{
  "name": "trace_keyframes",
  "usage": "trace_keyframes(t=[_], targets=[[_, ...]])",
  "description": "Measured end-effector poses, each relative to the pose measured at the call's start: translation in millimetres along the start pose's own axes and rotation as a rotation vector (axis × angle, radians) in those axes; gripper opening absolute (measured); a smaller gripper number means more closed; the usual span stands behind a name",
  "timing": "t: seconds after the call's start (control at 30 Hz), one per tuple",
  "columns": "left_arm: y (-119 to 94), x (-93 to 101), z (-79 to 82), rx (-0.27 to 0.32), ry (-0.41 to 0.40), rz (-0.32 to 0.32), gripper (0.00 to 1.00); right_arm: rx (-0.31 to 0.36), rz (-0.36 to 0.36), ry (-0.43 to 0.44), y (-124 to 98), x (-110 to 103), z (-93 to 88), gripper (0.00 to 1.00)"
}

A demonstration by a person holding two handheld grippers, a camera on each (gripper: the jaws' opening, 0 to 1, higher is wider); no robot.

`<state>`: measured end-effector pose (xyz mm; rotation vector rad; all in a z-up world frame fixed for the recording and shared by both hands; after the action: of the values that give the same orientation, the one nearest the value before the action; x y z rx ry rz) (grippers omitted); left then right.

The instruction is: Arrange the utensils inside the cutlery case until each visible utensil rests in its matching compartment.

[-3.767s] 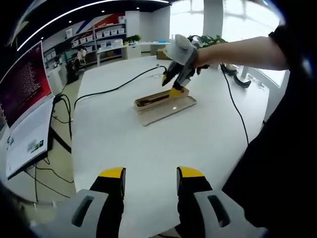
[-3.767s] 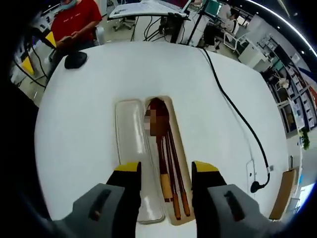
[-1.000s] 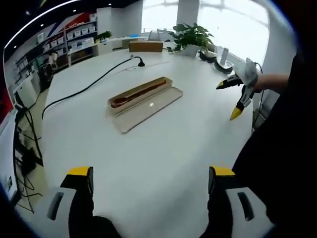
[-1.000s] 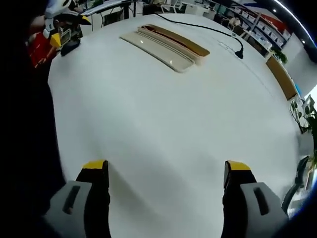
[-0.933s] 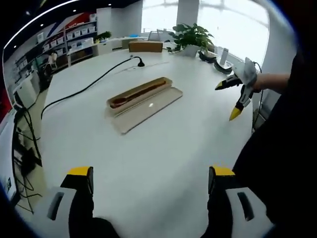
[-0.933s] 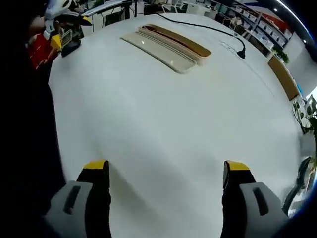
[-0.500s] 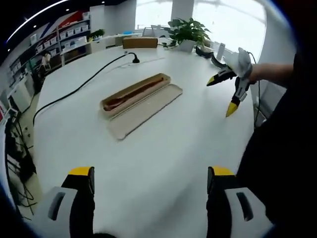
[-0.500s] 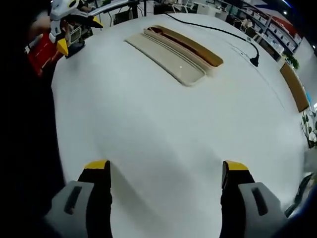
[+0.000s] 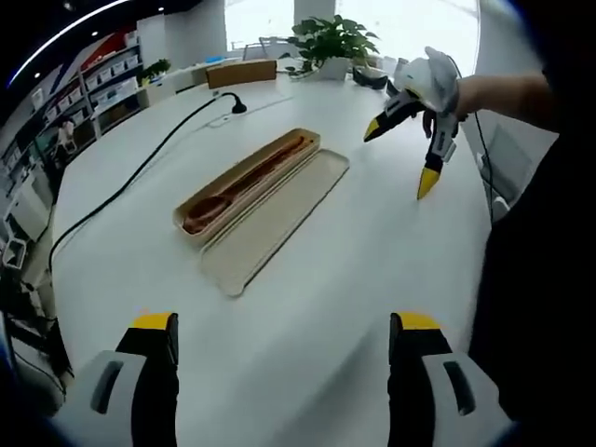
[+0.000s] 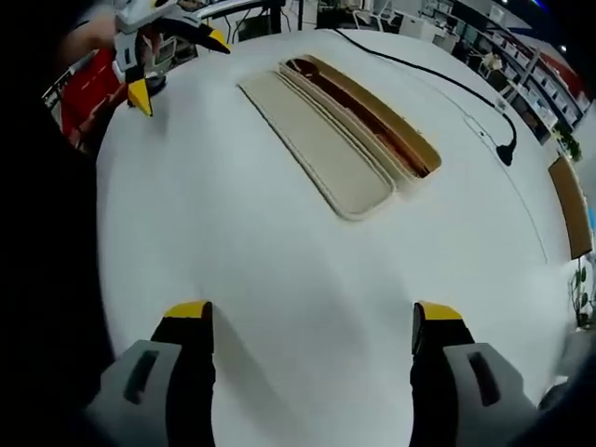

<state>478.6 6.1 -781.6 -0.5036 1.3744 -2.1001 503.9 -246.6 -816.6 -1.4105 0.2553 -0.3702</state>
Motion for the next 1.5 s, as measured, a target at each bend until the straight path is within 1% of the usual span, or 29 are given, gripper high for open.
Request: trace_keyframes(t=[0.17, 0.23, 0.37, 0.57, 0.6, 0.63, 0.7, 0.87, 0.93, 1.0, 1.03, 1.07, 1.2, 1.37, 1.5], targets=[[9, -7.9, 7.2, -0.008, 0.027, -0.007, 0.97, 0.014, 0.018, -0.022, 3, 6, 16.0, 0.86], [11, -8.0, 13.8, 0.020, 0.043, -0.030, 1.00, 0.022, 0.024, -0.021, 5, 9, 21.7, 0.86], [21, -16.4, 17.2, 0.001, 0.046, -0.033, 0.97, 0.047, 0.052, -0.037, 8, 8, 31.3, 0.86], [31, -21.5, 29.6, 0.011, 0.043, -0.056, 0.93, 0.070, 0.056, -0.057, 9, 14, 40.3, 0.86], [33, -22.3, 31.2, 0.010, 0.044, -0.055, 0.93, 0.075, 0.056, -0.059, 9, 15, 42.1, 0.84], [35, -23.7, 33.8, 0.011, 0.049, -0.053, 0.94, 0.092, 0.055, -0.055, 8, 17, 45.9, 0.79], [37, -25.3, 37.8, 0.015, 0.051, -0.065, 0.93, 0.107, 0.056, -0.053, 7, 19, 49.8, 0.72], [42, -29.4, 40.4, 0.000, 0.046, -0.078, 0.92, 0.145, 0.061, -0.068, 8, 22, 58.4, 0.64], [44, -28.7, 40.3, -0.003, 0.032, -0.095, 0.89, 0.159, 0.062, -0.071, 8, 23, 61.8, 0.62], [47, -24.7, 36.4, -0.028, 0.031, -0.117, 0.86, 0.169, 0.059, -0.055, 8, 25, 65.2, 0.60], [47, -25.8, 39.3, -0.009, 0.046, -0.100, 0.85, 0.171, 0.058, -0.057, 8, 25, 65.6, 0.60], [47, -24.4, 37.8, -0.019, 0.042, -0.104, 0.85, 0.174, 0.058, -0.058, 8, 25, 66.2, 0.60], [47, -27.4, 38.8, -0.016, 0.047, -0.094, 0.81, 0.181, 0.060, -0.066, 8, 23, 67.5, 0.57], [46, -24.7, 39.2, -0.016, 0.051, -0.107, 0.71, 0.182, 0.059, -0.064, 8, 21, 69.4, 0.56], [45, -23.4, 37.9, -0.023, 0.065, -0.096, 0.64, 0.181, 0.064, -0.088, 7, 15, 70.4, 0.50]])
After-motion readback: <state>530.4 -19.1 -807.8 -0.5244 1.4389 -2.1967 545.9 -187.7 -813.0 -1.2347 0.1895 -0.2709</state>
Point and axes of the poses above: the point that each gripper's makers call its tool centre point, and the gripper's own axes: y roughly forward along the fingers, x roughly to its right, z roughly out of its top, the point moved 1 cm from there along -y, roughly backward along the fingers, and after that the axes turned 14 degrees about -x, right-handed, at the moved point
